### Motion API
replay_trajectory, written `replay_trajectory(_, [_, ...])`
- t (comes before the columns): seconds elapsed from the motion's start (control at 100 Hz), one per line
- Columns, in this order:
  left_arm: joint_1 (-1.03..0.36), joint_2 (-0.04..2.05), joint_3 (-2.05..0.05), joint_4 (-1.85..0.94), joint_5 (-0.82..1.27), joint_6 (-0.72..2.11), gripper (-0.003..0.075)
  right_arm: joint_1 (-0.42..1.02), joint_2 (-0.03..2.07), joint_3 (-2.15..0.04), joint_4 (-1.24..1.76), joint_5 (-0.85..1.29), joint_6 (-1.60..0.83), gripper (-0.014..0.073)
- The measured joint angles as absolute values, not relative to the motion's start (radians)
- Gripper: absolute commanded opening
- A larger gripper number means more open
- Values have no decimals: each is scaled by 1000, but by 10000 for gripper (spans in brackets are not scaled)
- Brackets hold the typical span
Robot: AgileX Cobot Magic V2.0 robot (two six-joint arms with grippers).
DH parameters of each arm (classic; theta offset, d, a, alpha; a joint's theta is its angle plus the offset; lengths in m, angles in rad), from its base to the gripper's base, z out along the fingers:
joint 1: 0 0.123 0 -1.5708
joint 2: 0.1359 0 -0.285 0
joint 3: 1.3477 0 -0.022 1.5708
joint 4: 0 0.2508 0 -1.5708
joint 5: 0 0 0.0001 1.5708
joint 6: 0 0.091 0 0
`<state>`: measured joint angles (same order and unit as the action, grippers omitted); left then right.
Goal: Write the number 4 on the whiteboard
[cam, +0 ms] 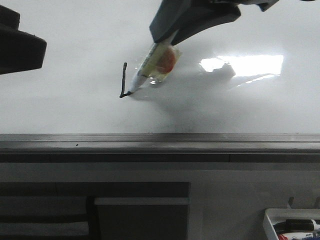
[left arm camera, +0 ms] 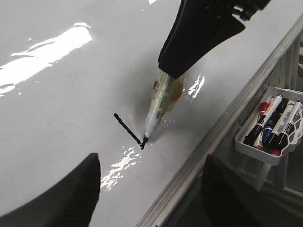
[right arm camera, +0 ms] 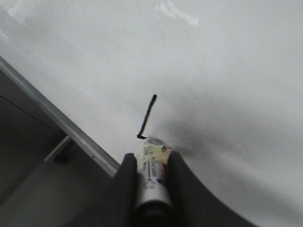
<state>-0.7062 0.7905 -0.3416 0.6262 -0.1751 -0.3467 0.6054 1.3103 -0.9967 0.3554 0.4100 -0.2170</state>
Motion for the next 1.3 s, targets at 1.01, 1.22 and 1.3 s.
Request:
replay_trajectory(1.01, [-706, 790, -342, 626, -178, -347, 419, 586, 1341, -1123, 290, 531, -231, -61])
replay_trajectory(1.22, [-706, 790, -342, 626, -179, -347, 419, 600, 1341, -1026, 341, 563, -231, -61])
replay_trajectory(1.3, [-706, 790, -342, 626, -184, -347, 419, 607, 1341, -1015, 343, 561, -231, -61])
